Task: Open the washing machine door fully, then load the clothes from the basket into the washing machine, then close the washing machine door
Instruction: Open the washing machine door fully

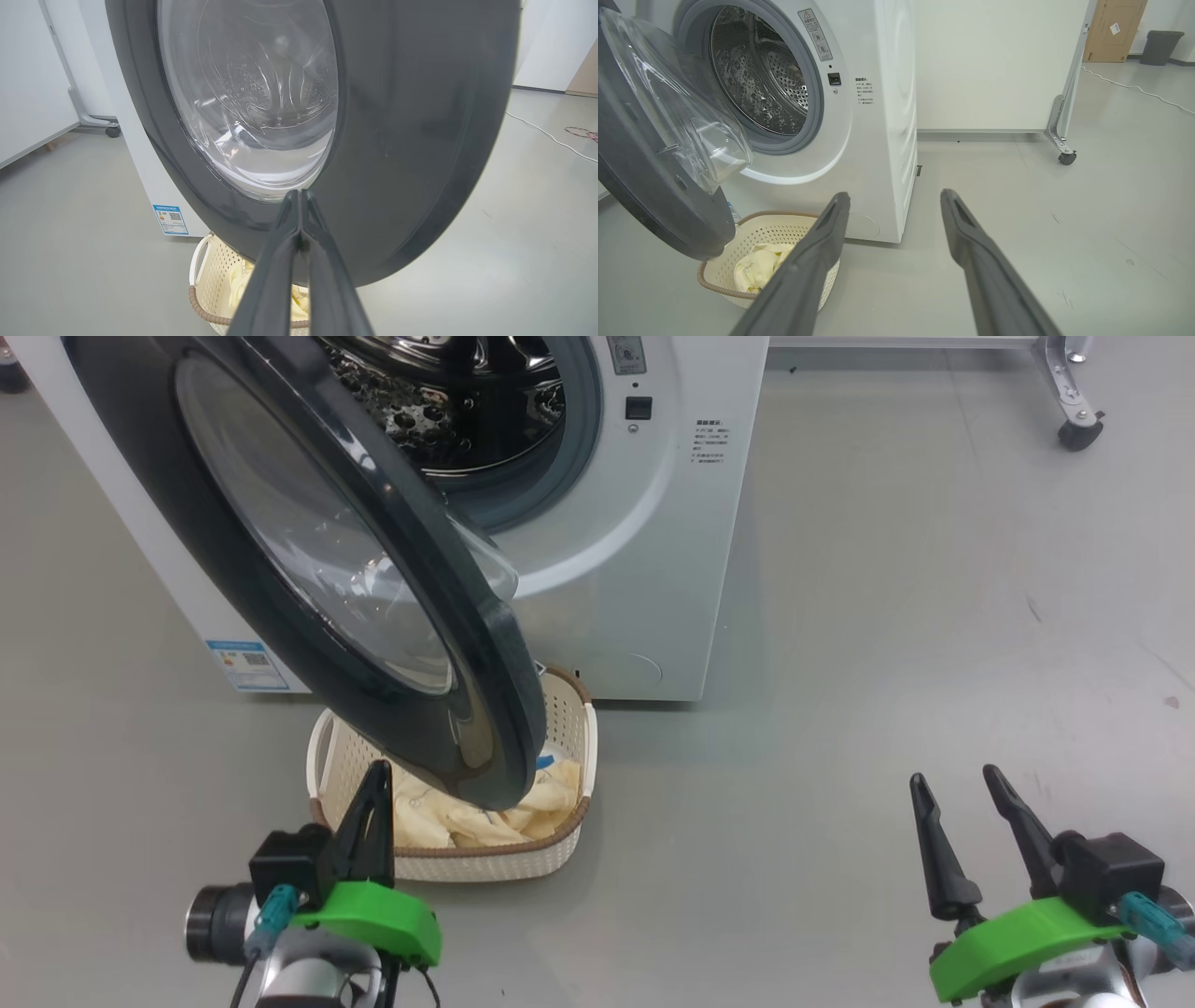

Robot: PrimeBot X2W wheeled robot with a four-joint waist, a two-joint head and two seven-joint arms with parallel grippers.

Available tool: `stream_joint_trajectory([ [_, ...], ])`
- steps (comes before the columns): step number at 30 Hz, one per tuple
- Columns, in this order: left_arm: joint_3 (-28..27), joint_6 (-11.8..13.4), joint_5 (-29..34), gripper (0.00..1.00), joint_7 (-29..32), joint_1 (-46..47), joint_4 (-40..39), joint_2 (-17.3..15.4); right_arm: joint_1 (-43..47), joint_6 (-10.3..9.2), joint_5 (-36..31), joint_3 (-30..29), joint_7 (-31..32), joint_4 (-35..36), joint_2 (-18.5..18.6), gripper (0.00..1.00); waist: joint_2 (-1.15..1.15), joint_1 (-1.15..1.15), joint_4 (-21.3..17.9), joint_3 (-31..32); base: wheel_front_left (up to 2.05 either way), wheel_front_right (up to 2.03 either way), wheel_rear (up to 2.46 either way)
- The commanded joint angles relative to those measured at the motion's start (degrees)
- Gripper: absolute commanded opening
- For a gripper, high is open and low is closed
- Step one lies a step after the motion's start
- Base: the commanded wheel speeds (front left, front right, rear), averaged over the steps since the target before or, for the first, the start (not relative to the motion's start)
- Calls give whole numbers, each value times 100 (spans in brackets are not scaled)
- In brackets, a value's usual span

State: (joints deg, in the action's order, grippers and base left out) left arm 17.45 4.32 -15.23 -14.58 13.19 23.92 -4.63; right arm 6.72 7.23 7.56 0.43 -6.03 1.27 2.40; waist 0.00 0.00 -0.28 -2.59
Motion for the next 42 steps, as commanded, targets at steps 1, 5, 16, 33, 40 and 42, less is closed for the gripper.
stream_joint_trajectory([
  [1, -217, 63, -64, 0, -16, 357, -219, -123, -159, 25, 17, 126, -6, 204, 48, 100, 0, 0, 3, -2, 0, 0, 0],
  [5, -266, 171, -26, 0, -17, 553, -387, -154, -152, 25, 22, 108, -1, 189, 48, 100, 0, 0, 14, 12, 0, 0, 0],
  [16, -259, 398, 267, 0, 42, 1221, -1602, -342, -100, 25, 24, 124, 30, 194, 48, 100, 0, 0, -51, 127, 0, 0, 0],
  [33, 1343, -50, -609, 0, 1141, 1425, -2537, 151, -7, 25, 34, 304, 121, 198, 48, 100, 0, 0, -422, 244, 0, 0, 0],
  [40, 1690, 154, -943, 0, 1112, 1487, -1793, 172, -67, 25, 15, 324, 134, 182, 48, 100, 0, 0, -586, 185, 0, 0, 0],
  [42, 1739, 224, -1075, 0, 1021, 1561, -1486, 173, -77, 25, 13, 314, 128, 172, 48, 100, 0, 0, -611, 169, 0, 0, 0],
])
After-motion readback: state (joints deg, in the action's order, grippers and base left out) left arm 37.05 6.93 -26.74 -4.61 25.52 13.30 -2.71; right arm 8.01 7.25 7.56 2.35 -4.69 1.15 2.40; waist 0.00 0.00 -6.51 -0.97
